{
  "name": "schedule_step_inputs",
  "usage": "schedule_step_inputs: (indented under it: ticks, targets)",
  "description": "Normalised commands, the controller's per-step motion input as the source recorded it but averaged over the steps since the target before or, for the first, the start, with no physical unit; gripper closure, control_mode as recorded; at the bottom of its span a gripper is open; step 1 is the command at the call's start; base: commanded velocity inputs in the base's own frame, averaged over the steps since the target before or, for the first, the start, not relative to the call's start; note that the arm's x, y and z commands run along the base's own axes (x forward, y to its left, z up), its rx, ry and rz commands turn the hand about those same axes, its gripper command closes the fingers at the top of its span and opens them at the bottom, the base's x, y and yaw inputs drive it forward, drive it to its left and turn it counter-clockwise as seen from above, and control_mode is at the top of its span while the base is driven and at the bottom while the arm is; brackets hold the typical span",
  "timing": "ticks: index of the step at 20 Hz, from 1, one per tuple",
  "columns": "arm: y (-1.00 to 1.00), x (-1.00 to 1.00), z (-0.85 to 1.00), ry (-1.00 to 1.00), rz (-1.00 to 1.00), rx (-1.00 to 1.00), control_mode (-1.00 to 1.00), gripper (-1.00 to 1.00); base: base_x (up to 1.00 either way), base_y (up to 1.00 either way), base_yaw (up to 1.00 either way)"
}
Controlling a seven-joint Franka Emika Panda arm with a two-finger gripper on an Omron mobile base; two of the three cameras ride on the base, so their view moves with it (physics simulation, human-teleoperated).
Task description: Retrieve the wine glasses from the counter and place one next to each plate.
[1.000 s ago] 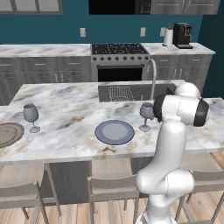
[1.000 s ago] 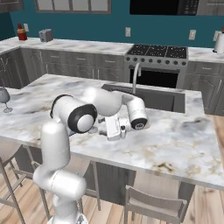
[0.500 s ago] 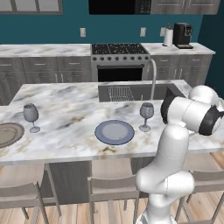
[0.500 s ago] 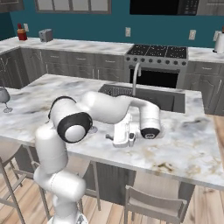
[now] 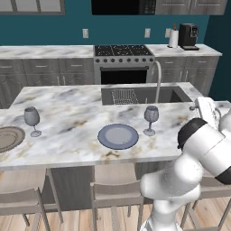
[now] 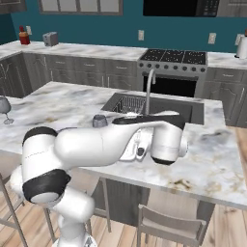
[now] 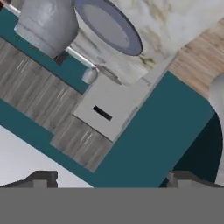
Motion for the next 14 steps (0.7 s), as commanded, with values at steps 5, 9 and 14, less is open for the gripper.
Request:
schedule_step_inputs:
  ticks: [5, 9, 14]
  targets:
    - [0.0, -0.71, 1.0, -0.2, -0.04, 0.06, -1.0, -1.0, 0.0, 0.0, 0.0]
    - [0.23, -0.82, 1.0, -0.26, -0.07, 0.03, -1.0, -1.0, 0.0, 0.0, 0.0]
    - [0.47, -0.79, 0.84, -0.28, -0.04, 0.0, -1.0, -1.0, 0.0, 0.0, 0.0]
